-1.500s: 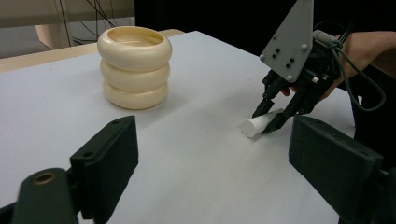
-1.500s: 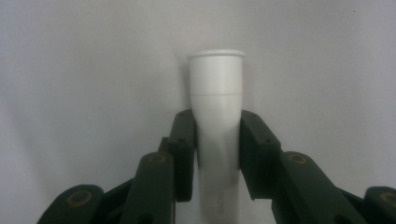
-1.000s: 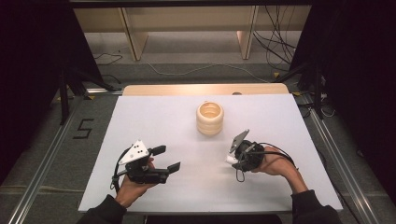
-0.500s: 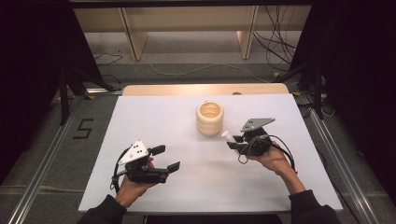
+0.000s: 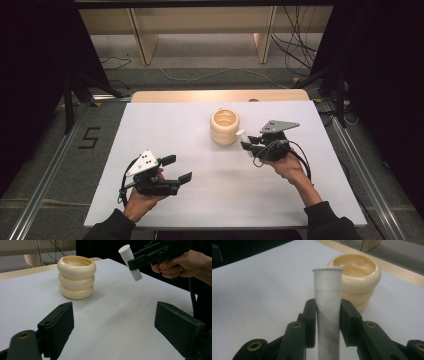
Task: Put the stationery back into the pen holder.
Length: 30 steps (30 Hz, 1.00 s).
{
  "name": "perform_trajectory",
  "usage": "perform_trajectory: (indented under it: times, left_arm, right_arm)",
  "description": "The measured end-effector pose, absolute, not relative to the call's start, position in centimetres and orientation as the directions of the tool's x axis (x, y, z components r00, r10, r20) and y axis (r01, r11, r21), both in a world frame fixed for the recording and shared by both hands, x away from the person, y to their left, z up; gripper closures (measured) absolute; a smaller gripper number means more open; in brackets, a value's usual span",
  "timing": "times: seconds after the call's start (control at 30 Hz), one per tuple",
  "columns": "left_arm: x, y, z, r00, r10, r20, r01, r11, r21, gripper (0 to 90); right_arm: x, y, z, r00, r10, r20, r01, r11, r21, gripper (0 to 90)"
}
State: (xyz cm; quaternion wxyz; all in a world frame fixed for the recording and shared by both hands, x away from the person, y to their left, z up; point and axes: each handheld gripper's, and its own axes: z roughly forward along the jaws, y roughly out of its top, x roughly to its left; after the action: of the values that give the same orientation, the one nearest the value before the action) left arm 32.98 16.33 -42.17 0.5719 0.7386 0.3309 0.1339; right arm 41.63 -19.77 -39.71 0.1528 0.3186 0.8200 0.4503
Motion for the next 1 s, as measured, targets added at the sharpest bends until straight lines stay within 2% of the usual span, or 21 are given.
perform_trajectory:
  times: [0.37,1.0]
  left_arm:
    - [33.0,16.4,-42.2,0.745,0.642,-0.181,0.336,-0.126,0.933,15.5]
    - [33.0,16.5,-42.2,0.746,0.641,-0.180,0.336,-0.128,0.933,15.5]
  right_arm:
    - [43.9,-19.2,-39.3,-0.711,0.695,0.107,0.400,0.274,0.875,69.4]
    - [47.1,-16.2,-37.8,-0.679,0.727,0.105,0.379,0.224,0.898,69.4]
